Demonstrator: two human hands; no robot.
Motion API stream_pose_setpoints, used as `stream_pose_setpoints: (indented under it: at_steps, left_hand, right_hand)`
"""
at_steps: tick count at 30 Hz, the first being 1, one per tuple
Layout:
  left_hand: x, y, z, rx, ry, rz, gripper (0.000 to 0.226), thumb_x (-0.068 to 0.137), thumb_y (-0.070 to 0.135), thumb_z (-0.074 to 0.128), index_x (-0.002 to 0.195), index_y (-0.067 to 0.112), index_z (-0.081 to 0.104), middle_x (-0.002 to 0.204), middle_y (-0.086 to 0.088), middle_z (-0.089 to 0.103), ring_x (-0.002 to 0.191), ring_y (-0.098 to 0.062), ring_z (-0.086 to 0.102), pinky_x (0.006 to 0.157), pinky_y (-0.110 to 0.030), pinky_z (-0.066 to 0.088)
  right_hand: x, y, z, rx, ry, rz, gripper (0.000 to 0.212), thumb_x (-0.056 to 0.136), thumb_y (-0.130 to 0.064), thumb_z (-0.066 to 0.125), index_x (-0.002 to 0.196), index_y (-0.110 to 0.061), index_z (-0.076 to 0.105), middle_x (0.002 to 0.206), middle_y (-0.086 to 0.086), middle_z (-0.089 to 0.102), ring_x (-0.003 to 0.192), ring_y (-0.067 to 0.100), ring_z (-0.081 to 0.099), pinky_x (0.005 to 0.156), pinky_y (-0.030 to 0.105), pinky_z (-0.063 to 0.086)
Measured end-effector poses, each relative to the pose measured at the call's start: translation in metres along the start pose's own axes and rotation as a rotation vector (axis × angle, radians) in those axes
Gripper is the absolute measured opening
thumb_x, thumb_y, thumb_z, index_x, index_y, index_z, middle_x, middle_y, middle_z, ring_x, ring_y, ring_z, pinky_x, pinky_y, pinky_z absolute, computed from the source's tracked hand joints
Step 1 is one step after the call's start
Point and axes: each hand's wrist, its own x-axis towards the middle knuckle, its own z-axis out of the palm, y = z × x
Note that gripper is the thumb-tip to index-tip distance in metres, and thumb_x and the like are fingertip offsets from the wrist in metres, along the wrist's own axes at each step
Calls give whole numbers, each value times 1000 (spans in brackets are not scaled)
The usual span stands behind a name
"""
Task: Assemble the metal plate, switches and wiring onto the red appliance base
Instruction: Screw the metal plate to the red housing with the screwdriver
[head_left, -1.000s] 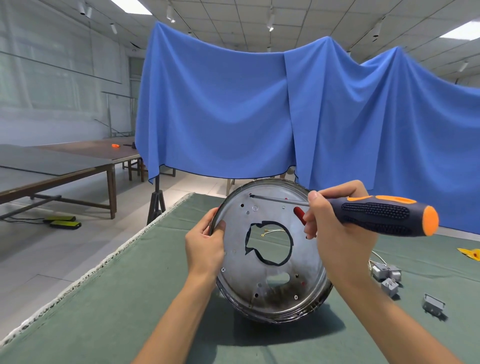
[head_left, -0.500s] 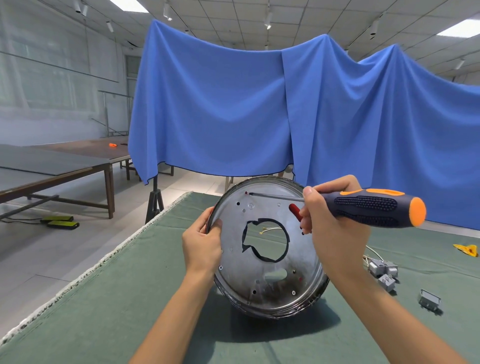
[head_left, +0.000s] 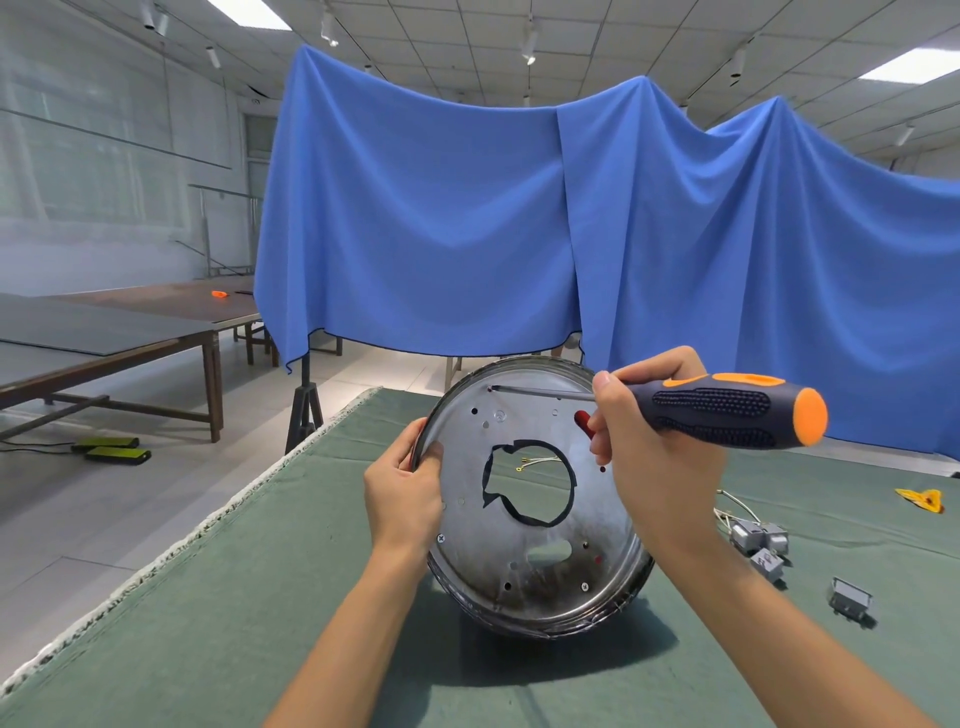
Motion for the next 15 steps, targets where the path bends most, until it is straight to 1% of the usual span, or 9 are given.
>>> stream_pose_setpoints:
  at_steps: [4, 7, 10, 12, 15]
  left_hand:
    - [0, 0, -2, 26, -4, 3, 32, 92, 7, 59, 97, 38, 65, 78, 27, 71, 65, 4, 64, 70, -19, 55]
    - [2, -2, -3, 28, 5, -13, 30, 92, 8, 59, 104, 35, 64, 77, 26, 71, 65, 2, 63, 71, -21, 54]
    - [1, 0, -3, 15, 7, -28, 32, 92, 8, 60, 108, 36, 61, 73, 28, 69, 64, 4, 63, 64, -14, 52]
    - [-1, 2, -3, 11, 4, -31, 34, 92, 7, 60, 99, 40, 63, 73, 28, 70, 63, 5, 63, 63, -13, 52]
    - [-3, 4, -2, 24, -4, -31, 38, 91, 7, 60, 87, 44, 64, 76, 25, 71, 64, 2, 63, 70, -22, 54]
  right_hand:
    - [0, 1, 0, -11, 18, 15, 20, 78, -12, 66, 70, -24, 52, 57, 22, 51, 38, 15, 47, 46, 28, 53]
    - [-1, 1, 0, -23, 12, 10, 18, 79, -9, 64, 72, -19, 51, 58, 24, 51, 38, 14, 48, 47, 32, 54]
    - [-2, 1, 0, -38, 14, 4, 17, 79, -10, 64, 73, -18, 51, 58, 20, 53, 39, 13, 49, 47, 30, 53]
    - [-2, 2, 0, -40, 13, 5, 18, 80, -9, 64, 73, -19, 51, 57, 18, 54, 38, 13, 49, 47, 29, 53]
    - [-1, 2, 1, -51, 12, 4, 17, 78, -17, 67, 72, -24, 52, 57, 17, 53, 40, 16, 50, 46, 25, 51]
